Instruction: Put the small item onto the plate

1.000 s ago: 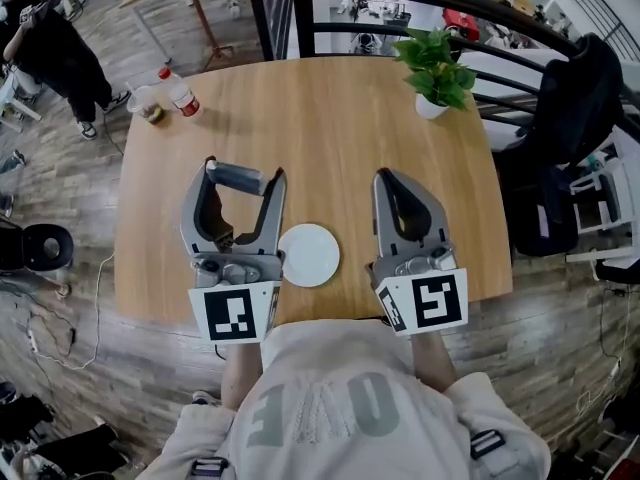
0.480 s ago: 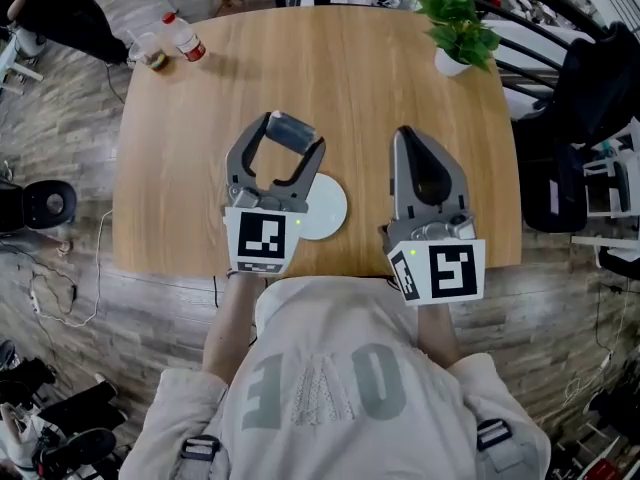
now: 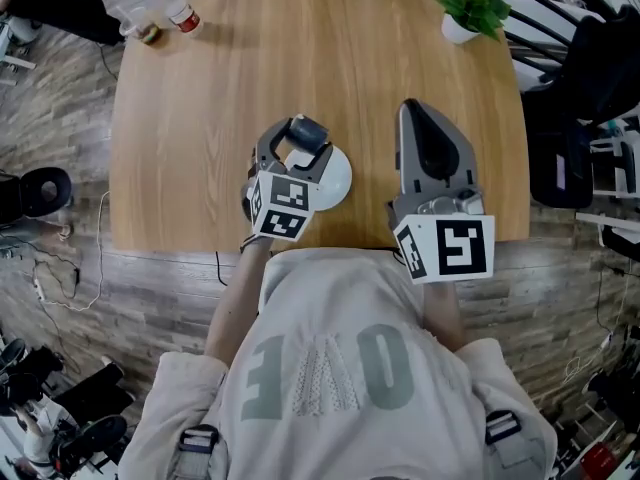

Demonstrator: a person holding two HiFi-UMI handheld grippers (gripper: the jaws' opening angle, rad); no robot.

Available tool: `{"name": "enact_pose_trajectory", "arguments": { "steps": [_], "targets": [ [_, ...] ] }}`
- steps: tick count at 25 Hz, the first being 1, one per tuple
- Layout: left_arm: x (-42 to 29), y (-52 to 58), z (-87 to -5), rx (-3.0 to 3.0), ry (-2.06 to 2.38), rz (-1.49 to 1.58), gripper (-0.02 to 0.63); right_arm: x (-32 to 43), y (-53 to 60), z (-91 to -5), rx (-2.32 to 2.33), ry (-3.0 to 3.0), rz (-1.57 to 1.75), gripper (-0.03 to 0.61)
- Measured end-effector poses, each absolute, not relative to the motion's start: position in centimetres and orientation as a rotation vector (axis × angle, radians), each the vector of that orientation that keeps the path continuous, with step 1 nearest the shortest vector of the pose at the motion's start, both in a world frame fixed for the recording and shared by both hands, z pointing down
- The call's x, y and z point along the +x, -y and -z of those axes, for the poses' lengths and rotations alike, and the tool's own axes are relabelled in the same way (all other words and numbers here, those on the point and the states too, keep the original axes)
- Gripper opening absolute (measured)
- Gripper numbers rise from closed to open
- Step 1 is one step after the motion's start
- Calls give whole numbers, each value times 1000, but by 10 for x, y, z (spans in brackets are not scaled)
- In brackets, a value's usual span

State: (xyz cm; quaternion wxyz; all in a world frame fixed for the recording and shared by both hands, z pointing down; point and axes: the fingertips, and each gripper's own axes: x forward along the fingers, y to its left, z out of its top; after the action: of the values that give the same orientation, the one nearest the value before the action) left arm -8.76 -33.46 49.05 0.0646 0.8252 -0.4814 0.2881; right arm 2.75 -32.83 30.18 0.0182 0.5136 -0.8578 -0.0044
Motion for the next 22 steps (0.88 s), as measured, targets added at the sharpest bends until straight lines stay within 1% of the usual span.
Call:
{"name": "enact_pose_trajectory", "arguments": {
  "steps": [11, 17, 22],
  "targets": [
    [-77, 305, -582, 2283, 1144, -1142, 318, 27, 328, -311, 1590, 2630, -13, 18],
    [-70, 290, -610, 2227, 1027, -1238, 319, 35, 329, -315, 1615, 2597, -30, 18],
    [-68, 287, -616, 2211, 996, -1261, 319, 37, 329, -318, 1615, 2586, -43, 18]
  ]
}}
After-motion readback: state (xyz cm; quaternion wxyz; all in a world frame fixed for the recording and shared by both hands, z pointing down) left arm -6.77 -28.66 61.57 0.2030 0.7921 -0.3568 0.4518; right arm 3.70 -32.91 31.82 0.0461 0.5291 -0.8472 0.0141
